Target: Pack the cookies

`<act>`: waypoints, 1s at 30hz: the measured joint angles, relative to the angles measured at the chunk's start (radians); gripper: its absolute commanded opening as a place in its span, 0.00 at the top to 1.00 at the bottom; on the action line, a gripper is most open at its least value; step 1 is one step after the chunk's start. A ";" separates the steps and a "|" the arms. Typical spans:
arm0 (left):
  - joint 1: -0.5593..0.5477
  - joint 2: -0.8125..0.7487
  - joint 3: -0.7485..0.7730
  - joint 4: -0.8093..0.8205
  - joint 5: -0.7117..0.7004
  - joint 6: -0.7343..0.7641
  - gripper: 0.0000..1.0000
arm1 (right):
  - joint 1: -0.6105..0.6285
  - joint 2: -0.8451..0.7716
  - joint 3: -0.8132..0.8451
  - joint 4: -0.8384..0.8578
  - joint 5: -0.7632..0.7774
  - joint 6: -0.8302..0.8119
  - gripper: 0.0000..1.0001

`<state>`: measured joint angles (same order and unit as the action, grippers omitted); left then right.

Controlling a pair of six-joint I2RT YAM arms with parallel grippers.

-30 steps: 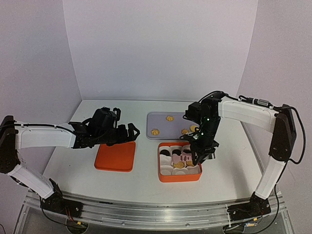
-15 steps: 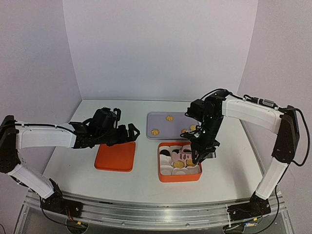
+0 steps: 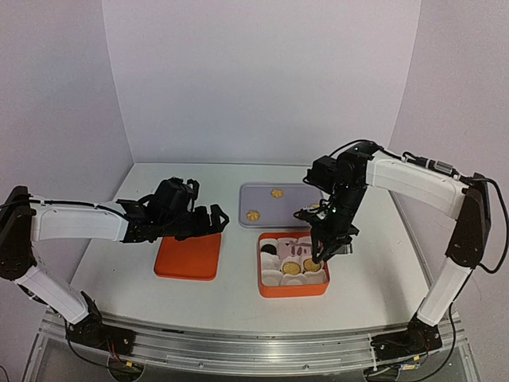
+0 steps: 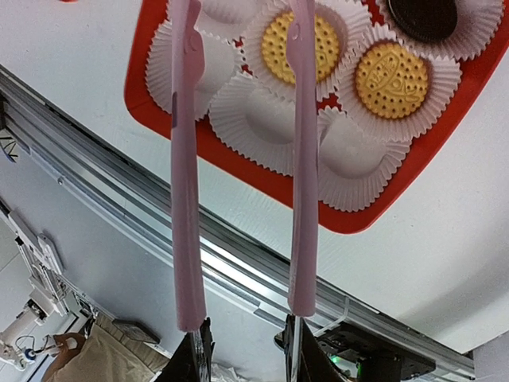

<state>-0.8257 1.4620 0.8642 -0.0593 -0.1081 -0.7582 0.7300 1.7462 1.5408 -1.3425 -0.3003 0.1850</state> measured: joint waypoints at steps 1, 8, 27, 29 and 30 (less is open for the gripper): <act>0.000 0.000 0.000 0.000 0.000 0.000 0.00 | 0.000 0.000 0.023 0.000 0.004 0.001 0.72; 0.000 0.000 0.000 0.000 0.000 0.000 0.00 | 0.000 -0.013 0.192 0.002 0.119 0.022 0.73; 0.000 -0.020 0.000 0.000 -0.017 0.000 0.00 | -0.257 0.293 0.324 0.006 0.428 0.050 0.72; 0.000 -0.024 0.000 0.000 -0.022 0.000 0.00 | -0.260 0.326 0.341 0.004 0.431 0.044 0.72; 0.000 -0.024 0.000 -0.001 -0.024 0.000 0.00 | -0.260 0.340 0.348 0.006 0.432 0.040 0.72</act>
<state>-0.8257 1.4376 0.8642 -0.0601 -0.1319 -0.7582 0.4698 2.0859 1.8892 -1.3364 0.1314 0.2247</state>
